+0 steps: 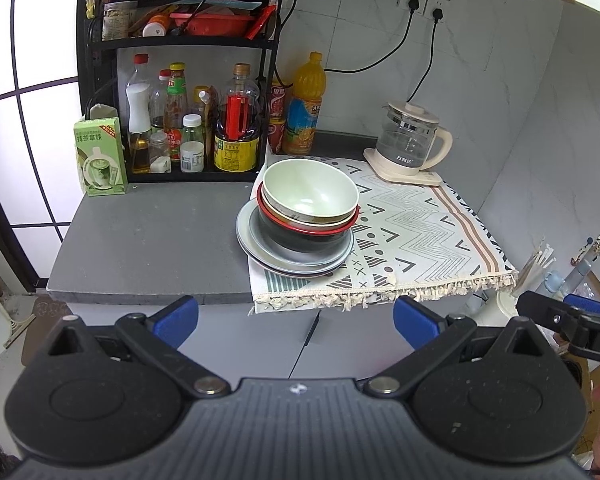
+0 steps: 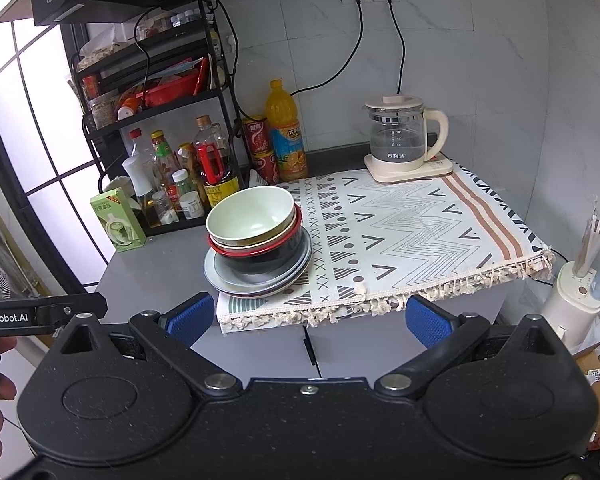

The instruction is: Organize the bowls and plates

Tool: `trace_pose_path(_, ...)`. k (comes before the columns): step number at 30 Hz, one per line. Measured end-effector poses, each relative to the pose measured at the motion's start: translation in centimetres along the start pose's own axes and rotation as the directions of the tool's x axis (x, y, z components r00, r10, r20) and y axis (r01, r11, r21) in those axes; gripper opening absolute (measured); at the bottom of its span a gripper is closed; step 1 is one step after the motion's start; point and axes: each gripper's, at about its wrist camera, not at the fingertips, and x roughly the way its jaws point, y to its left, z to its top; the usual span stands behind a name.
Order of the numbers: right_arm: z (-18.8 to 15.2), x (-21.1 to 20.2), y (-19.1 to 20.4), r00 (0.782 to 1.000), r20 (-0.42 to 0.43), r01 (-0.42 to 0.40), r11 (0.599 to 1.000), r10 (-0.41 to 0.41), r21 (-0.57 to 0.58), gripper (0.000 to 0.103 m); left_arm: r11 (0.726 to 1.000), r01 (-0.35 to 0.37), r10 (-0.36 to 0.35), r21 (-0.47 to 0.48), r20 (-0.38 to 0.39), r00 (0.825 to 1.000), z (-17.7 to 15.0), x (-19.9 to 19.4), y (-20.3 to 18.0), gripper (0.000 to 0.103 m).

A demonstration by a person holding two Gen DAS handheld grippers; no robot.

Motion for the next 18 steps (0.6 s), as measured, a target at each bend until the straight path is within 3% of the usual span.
trace_pose_path(18,-0.05,0.81,-0.51,1.0,-0.027,0.012,1.0,-0.012,0.018,0.103,1.0,-0.013,0.013,0.004,-0.019,1.0,0.0,0.67,-0.14,0.103)
